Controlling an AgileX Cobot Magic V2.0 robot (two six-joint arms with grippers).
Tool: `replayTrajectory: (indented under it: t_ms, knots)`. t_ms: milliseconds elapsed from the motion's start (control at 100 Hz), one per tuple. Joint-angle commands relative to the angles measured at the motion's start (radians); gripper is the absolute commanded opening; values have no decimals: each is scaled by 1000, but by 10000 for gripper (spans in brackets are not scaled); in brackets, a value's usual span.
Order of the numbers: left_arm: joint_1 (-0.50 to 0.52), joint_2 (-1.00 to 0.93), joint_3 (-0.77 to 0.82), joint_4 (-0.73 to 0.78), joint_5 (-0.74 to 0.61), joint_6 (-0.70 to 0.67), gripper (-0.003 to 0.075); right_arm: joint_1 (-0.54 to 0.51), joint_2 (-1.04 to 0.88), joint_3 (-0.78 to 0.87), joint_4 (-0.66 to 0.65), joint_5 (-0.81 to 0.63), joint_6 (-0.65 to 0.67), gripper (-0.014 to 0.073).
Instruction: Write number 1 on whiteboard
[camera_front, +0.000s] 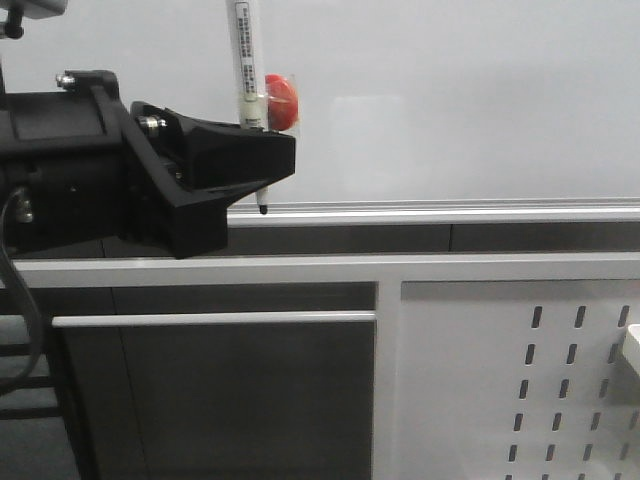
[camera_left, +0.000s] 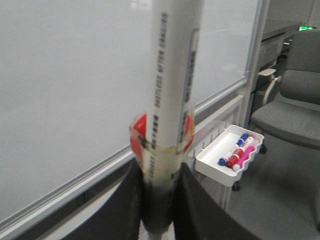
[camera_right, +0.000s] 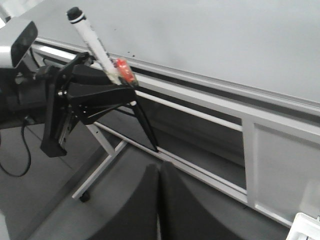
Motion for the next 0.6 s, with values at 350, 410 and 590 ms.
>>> replayTrajectory:
  t_ms: [350, 410, 590]
  knots:
    - [-2, -39, -19, 172, -216, -141, -21, 262, 175, -37, 24, -312, -41, 309]
    - [-2, -39, -19, 196, -216, -160, -21, 291, 213, -37, 24, -332, -80, 269]
    - [13, -39, -19, 255, -216, -195, -21, 391, 322, -37, 22, -484, -119, 241]
